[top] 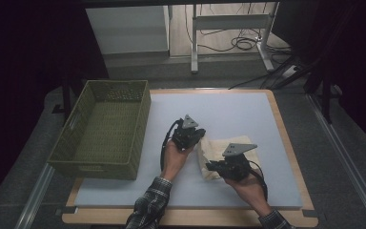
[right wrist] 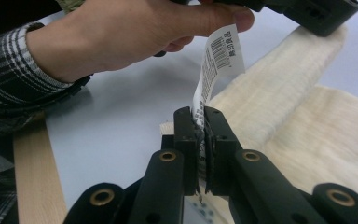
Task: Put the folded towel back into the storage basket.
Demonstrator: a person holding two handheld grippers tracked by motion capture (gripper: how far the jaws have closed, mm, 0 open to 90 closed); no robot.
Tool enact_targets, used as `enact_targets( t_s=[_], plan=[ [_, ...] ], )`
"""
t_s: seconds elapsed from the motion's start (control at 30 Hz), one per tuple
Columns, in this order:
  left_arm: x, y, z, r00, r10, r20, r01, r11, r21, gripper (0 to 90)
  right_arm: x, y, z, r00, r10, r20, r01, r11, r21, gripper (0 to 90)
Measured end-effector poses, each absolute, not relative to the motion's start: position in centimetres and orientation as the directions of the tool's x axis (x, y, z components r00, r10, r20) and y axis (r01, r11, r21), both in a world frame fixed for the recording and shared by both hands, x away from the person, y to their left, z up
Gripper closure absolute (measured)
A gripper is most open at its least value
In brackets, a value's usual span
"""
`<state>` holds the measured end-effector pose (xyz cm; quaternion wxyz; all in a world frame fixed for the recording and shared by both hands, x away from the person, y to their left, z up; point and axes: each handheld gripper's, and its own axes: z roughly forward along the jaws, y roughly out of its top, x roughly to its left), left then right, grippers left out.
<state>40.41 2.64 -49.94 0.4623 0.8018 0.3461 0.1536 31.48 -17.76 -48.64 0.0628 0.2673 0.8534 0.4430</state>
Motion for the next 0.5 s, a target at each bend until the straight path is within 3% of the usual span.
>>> enact_targets(
  t_s=[0.23,0.5],
  plan=[
    [40.3,2.5,-49.5,0.718,0.695,-0.045,0.413,-0.373,0.831,86.3,31.5,-18.3,-48.4,-0.843,0.512,0.164,0.419,0.436,0.796,85.5],
    [39.3,6.2,-49.8,0.682,0.731,-0.023,0.454,-0.398,0.797,86.1,31.5,-13.1,-48.8,-0.888,0.433,0.153,0.377,0.496,0.782,85.3]
  ],
)
